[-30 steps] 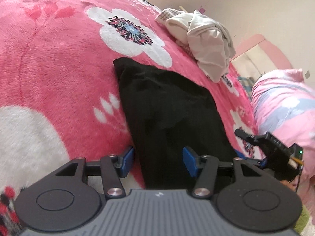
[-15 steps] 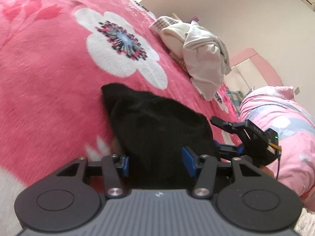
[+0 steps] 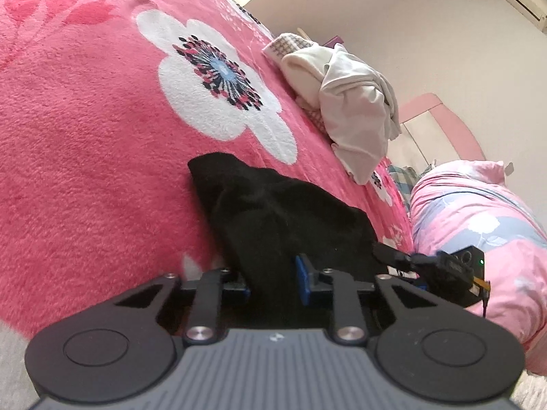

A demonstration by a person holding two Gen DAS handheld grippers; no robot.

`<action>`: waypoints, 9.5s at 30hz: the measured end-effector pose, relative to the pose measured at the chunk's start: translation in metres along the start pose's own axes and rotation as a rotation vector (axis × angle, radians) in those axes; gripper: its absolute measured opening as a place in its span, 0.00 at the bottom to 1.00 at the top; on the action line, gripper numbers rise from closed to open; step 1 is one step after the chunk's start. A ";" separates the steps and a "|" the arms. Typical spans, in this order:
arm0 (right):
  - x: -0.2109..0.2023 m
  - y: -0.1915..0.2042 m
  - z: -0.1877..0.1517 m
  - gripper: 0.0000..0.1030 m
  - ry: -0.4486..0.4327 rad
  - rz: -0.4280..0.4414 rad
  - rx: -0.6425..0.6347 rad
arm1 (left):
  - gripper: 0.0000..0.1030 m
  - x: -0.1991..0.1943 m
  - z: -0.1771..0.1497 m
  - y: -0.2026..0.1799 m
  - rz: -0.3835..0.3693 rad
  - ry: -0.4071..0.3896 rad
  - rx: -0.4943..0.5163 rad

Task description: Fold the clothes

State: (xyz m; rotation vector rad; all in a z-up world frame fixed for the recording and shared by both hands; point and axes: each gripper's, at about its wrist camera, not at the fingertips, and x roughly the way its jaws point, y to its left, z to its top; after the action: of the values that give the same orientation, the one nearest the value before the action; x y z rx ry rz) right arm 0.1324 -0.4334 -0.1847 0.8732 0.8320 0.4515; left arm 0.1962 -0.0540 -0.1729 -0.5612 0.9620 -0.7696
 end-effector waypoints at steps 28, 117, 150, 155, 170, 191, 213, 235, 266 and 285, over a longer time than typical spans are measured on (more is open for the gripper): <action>-0.075 0.216 -0.125 0.13 -0.451 -0.326 -0.561 | 0.08 -0.140 -0.061 -0.137 0.111 -0.285 0.335; 0.422 0.295 0.056 0.44 -0.057 0.279 -0.034 | 0.55 -0.430 0.201 0.240 0.632 -0.625 -0.307; 0.383 0.340 -0.054 0.36 0.563 0.235 -0.011 | 0.41 -0.428 0.067 0.190 0.773 -0.411 -0.262; 0.390 0.347 -0.052 0.16 0.521 0.220 -0.071 | 0.27 -0.430 0.063 0.188 0.785 -0.436 -0.271; 0.380 0.333 -0.047 0.12 0.480 0.180 -0.181 | 0.18 -0.433 0.055 0.181 0.738 -0.427 -0.252; 0.433 0.394 -0.022 0.13 0.213 -0.012 -0.631 | 0.46 -0.346 0.063 0.125 0.845 -0.337 0.223; 0.104 0.373 -0.067 0.62 -0.021 -0.119 -0.729 | 0.87 -0.372 0.016 -0.022 0.721 -0.492 0.253; 0.052 0.429 -0.257 0.99 -0.072 -0.231 -0.821 | 1.00 -0.442 -0.119 -0.115 0.900 -0.567 -0.058; 0.060 0.419 -0.265 0.99 -0.128 -0.363 -0.813 | 1.00 -0.393 -0.111 -0.131 1.161 -0.430 0.062; 0.065 0.425 -0.269 0.99 -0.076 -0.391 -0.854 | 1.00 -0.390 -0.115 -0.128 1.208 -0.454 0.016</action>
State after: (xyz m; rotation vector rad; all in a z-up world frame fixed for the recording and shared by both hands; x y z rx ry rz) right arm -0.0497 -0.0138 0.0334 -0.0642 0.6265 0.3711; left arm -0.0825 0.1649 0.0641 -0.0547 0.6870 0.4236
